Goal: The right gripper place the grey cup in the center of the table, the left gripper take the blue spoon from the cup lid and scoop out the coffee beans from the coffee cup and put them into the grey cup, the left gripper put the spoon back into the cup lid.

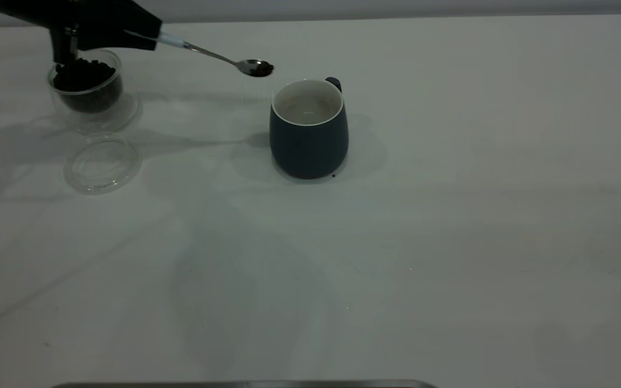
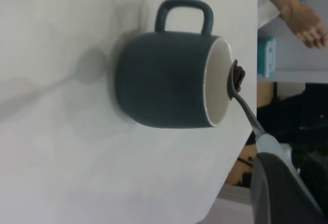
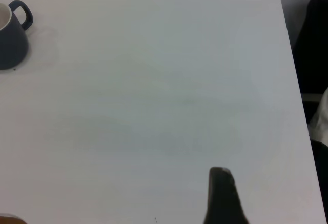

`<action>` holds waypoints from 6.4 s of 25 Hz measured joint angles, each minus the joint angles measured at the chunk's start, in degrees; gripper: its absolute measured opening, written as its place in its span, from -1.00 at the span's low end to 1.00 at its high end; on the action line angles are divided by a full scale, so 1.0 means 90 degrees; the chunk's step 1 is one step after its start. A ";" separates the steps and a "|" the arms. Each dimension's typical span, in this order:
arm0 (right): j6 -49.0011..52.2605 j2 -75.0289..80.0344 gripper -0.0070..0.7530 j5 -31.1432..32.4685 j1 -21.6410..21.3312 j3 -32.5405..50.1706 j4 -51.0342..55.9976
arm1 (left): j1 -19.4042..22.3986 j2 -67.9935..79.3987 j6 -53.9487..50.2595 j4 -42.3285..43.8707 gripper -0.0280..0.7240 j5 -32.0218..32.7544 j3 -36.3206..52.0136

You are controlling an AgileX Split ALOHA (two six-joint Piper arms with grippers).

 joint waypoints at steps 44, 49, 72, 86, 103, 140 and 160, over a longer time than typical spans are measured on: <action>0.0000 0.0000 0.23 0.0000 0.0000 0.0000 0.0000 | -0.0560 0.0000 0.2696 -0.0380 -0.58 -0.0308 0.0000; 0.0000 0.0000 0.23 0.0000 0.0000 0.0000 0.0000 | -0.0189 0.0000 0.1738 -0.0400 -0.58 -0.0020 0.0000; 0.0006 0.0000 0.23 0.0000 0.0000 0.0000 0.0000 | 0.2331 -0.0944 -0.0042 0.1315 -0.58 0.0045 0.1160; 0.0001 0.0000 0.23 0.0000 0.0000 0.0000 0.0000 | 0.3277 -0.0282 0.0496 0.1265 -0.58 0.0014 0.1474; 0.0001 0.0000 0.23 0.0000 0.0000 0.0000 0.0000 | 0.3249 0.0396 0.1127 0.0547 -0.58 -0.0102 0.1493; 0.0001 0.0000 0.23 0.0000 0.0000 0.0000 0.0000 | 0.2232 0.0461 0.1196 0.0380 0.00 -0.1547 0.1493; 0.0001 0.0000 0.23 0.0000 0.0000 0.0000 0.0000 | 0.2232 -0.1855 -0.0875 0.4231 0.75 -0.1246 0.0414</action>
